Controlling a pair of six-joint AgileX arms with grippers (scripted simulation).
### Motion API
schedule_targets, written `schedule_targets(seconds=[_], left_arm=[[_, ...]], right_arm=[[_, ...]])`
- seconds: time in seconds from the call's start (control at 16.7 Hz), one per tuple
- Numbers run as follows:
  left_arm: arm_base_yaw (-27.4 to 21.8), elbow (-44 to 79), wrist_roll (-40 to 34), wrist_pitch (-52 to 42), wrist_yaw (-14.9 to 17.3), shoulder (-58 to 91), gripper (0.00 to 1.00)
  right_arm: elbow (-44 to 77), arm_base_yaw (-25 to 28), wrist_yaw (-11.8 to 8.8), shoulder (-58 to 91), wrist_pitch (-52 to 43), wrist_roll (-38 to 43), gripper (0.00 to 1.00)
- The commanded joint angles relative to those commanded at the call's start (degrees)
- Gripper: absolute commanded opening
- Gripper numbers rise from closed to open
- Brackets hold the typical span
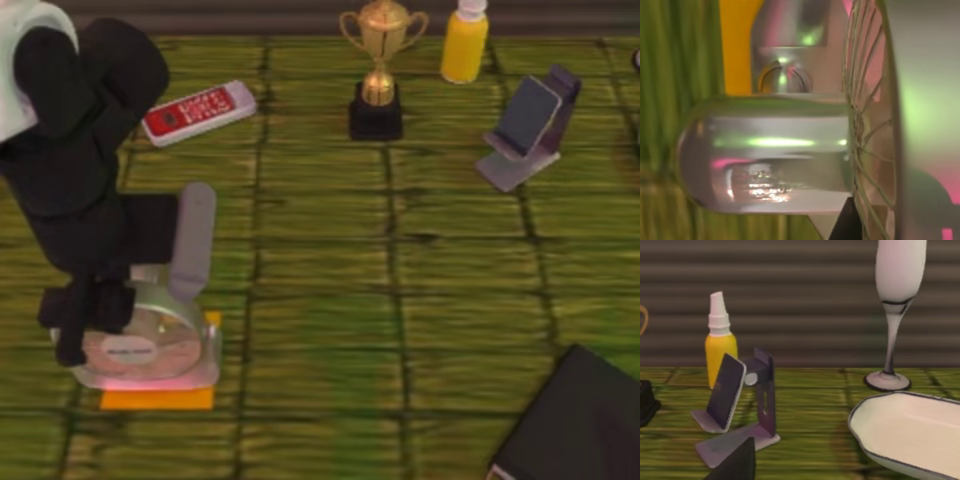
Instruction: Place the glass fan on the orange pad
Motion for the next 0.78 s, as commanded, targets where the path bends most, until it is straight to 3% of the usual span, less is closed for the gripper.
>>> schedule_targets(seconds=[0.6,0.78], left_arm=[[0.0,0.0,0.0,0.0,0.0,0.0,0.98],[0.0,0.0,0.0,0.0,0.0,0.0,1.0]], right_arm=[[0.0,0.0,0.0,0.0,0.0,0.0,1.0],[0.0,0.0,0.0,0.0,0.0,0.0,1.0]])
